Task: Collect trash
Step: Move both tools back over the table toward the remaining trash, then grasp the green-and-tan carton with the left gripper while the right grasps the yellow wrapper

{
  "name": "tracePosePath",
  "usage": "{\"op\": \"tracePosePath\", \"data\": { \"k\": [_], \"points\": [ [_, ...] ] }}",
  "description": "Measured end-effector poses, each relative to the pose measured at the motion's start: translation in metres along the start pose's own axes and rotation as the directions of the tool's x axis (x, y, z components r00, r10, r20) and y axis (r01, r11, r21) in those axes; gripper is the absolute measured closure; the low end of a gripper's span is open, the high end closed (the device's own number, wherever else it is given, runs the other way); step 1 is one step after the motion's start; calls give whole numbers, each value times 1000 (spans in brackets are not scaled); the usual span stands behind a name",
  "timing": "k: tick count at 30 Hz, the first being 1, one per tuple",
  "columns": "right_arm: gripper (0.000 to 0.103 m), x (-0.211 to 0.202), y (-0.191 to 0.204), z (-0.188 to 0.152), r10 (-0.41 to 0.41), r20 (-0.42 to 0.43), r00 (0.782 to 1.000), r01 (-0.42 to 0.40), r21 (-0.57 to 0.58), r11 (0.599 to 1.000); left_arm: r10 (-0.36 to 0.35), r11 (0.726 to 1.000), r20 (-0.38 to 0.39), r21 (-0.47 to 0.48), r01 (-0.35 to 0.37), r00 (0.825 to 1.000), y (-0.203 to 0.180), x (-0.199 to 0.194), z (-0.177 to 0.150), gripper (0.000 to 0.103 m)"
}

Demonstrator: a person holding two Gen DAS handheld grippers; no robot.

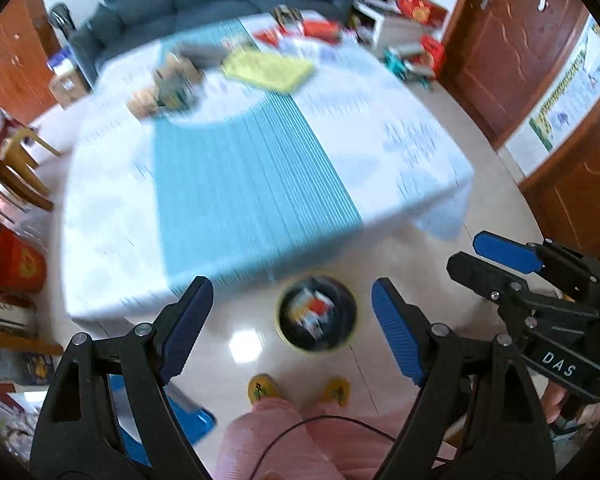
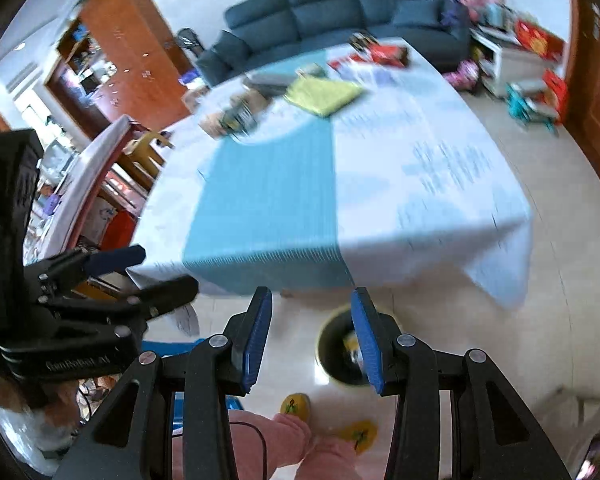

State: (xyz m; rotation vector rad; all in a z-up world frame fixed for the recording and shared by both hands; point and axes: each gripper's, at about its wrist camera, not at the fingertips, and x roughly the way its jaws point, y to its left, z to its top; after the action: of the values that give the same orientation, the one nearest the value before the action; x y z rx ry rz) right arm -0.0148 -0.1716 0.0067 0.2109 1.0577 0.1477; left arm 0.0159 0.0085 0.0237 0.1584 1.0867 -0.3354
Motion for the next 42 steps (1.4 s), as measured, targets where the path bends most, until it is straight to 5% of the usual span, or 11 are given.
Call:
{"op": "tracePosePath", "data": {
  "k": [11, 22, 32, 35, 38, 42],
  "points": [
    [61, 43, 41, 137, 22, 75, 997, -21, -7, 1000, 80, 990, 105, 104, -91, 991, 111, 3, 109, 24],
    [61, 165, 33, 232, -57, 7, 998, 54, 211, 976, 19, 942, -50, 335, -1, 999, 209, 129, 230, 24],
    [61, 243, 20, 260, -108, -70, 992, 123, 274, 954, 8, 810, -191, 577, 106, 982, 202, 226, 245, 23],
    [47, 253, 20, 272, -132, -70, 989, 145, 244, 959, 10, 775, -216, 618, 129, 976, 192, 239, 238, 23],
    [38, 264, 21, 290, -155, -62, 986, 164, 180, 970, 19, 783, -247, 607, 139, 969, 193, 251, 236, 24],
    [22, 283, 20, 312, -185, -69, 980, 189, 70, 979, 3, 830, -264, 539, 145, 965, 200, 262, 240, 43]
  ]
}}
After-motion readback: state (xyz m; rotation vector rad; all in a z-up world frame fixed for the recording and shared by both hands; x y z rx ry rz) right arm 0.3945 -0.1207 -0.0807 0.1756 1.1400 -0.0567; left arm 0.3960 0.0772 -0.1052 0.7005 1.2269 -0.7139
